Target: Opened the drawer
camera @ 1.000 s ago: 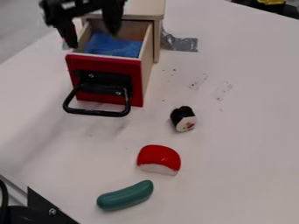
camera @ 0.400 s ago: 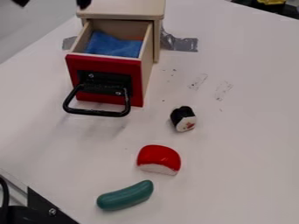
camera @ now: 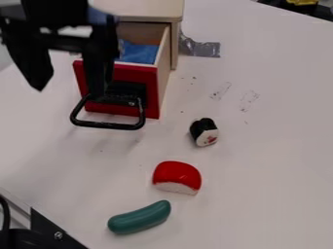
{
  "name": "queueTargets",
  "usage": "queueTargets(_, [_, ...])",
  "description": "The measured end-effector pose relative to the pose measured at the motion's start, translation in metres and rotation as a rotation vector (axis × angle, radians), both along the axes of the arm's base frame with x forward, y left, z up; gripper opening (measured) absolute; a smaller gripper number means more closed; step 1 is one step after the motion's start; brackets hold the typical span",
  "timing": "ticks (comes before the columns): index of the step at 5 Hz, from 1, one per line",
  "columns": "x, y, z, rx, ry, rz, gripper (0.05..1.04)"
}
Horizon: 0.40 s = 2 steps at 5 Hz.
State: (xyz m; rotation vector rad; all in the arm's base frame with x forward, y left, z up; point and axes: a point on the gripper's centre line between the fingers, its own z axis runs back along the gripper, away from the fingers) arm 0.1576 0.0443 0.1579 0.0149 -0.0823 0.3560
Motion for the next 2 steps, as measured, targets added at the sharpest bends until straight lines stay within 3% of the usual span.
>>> queueTargets(1, [-0.0019,0.0011,-0.0118,0.034,-0.088,0.000,0.999])
queueTargets(2, [-0.0004,0.0015,-0.0127,0.038,-0.098,-0.003,0.999])
